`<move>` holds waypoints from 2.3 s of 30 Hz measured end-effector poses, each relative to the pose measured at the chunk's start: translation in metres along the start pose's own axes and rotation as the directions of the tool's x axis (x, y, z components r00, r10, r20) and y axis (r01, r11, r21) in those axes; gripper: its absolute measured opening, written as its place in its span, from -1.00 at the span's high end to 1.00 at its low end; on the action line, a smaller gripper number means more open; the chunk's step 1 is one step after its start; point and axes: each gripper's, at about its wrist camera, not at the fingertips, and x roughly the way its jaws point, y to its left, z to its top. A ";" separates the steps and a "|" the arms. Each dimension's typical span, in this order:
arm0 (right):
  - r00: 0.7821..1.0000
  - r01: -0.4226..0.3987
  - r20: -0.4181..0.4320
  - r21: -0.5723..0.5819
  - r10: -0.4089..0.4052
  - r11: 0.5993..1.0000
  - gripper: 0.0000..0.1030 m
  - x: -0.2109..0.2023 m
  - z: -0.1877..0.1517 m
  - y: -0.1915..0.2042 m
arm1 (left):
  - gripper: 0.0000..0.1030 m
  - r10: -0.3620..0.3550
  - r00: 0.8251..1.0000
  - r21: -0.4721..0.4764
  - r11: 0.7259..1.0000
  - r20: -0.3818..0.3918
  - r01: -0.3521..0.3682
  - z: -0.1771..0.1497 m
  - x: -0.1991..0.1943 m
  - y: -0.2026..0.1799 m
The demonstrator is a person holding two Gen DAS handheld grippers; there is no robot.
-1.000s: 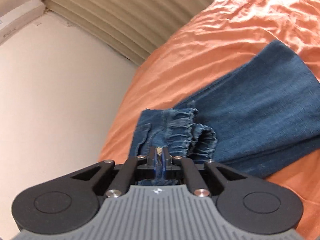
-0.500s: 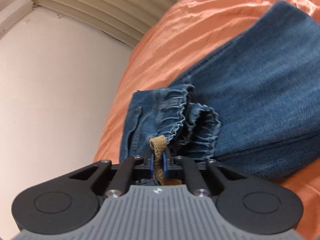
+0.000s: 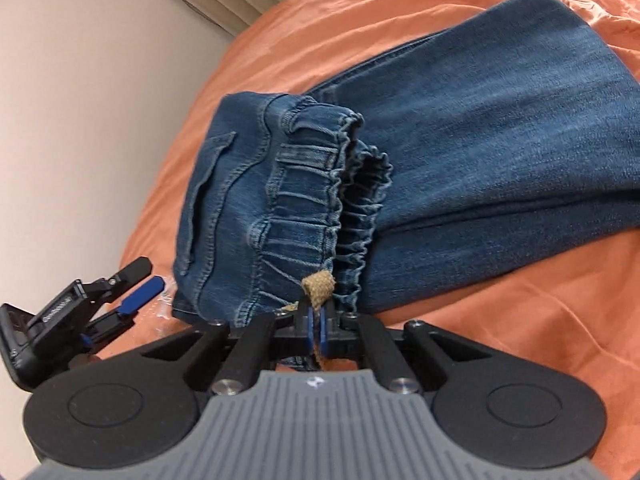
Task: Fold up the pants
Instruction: 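Lift the waistband with the right gripper and fold it over toward the hems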
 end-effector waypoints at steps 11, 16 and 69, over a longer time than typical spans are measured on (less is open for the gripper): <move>1.000 0.007 0.001 -0.006 -0.007 1.000 1.00 0.011 0.004 -0.004 | 0.89 0.351 0.896 0.167 0.934 -0.272 -0.315 -0.020 0.038 0.015; 0.998 -0.017 0.063 -0.014 0.018 1.000 0.43 -0.015 0.007 0.002 | 0.80 0.277 0.942 0.159 0.955 -0.191 -0.248 -0.021 0.008 0.005; 0.913 0.360 0.163 0.111 -0.374 0.926 0.75 -0.089 0.170 -0.043 | 0.39 -0.070 0.997 0.020 0.997 0.019 0.069 0.048 0.071 -0.010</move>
